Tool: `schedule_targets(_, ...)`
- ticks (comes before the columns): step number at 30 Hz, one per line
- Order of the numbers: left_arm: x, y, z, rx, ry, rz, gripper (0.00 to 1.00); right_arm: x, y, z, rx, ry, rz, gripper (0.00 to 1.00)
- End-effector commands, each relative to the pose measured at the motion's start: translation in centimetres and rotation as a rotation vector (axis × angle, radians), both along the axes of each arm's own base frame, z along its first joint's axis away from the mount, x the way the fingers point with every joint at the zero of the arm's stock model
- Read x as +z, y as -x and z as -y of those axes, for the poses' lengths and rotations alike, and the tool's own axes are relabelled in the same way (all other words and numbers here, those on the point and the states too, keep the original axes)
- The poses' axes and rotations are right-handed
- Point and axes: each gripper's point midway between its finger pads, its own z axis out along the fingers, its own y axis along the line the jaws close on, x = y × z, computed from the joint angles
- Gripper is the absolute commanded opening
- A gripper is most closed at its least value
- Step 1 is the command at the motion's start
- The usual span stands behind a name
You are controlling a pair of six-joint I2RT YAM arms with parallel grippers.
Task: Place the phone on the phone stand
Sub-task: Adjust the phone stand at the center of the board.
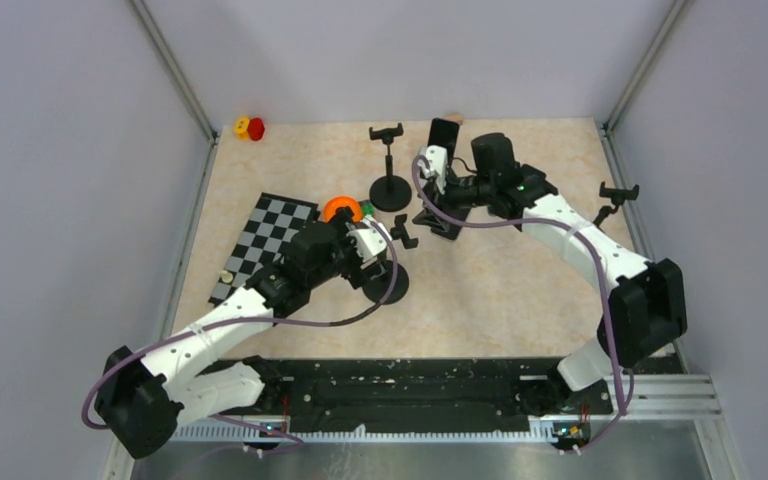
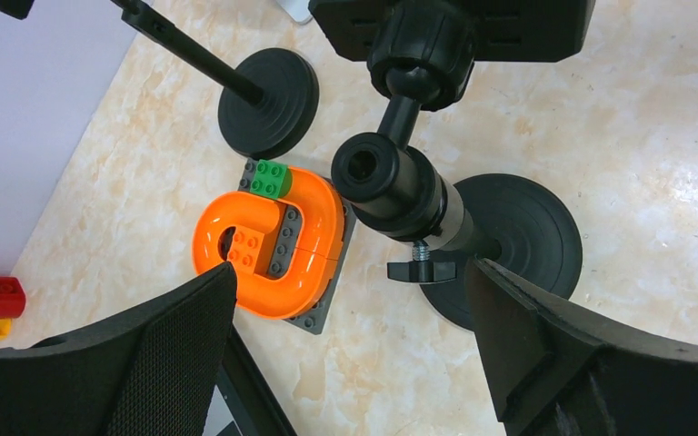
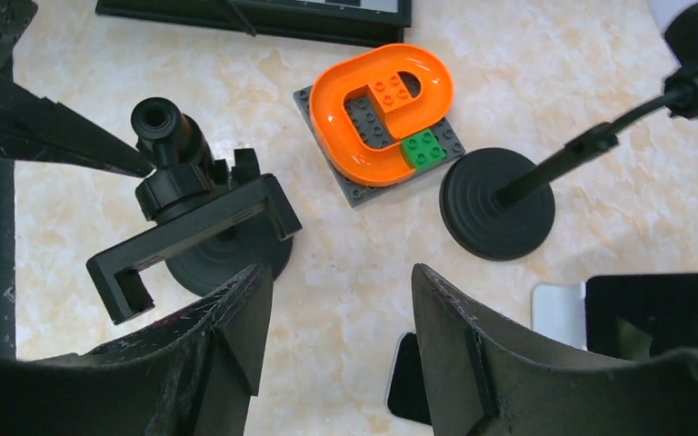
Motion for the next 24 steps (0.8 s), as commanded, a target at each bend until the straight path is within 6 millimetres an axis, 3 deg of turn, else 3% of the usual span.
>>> schedule_targets(1,1.1,0.2,0.3,-0.02,0.04,0.019,0.99,0.6,1.2,-2.1,0.156,0.029,0.052,0.59)
schedule_targets(6,0.7,0.5,0.8,-0.037,0.057,0.003,0.99,-0.1,1.9,-3.0,0.206,0.056,0.077,0.59)
schedule_targets(20,-0.2,0.3,1.1,-0.04,0.052,-0.018,0.99,0.6,1.4,-4.2,0.251,0.079,0.144,0.5)
schedule_targets(24,-0.3,-0.1,1.0,-0.026,0.044,-0.008,0.99,0.7,1.7,-4.6,0.269,0.078,0.14,0.44)
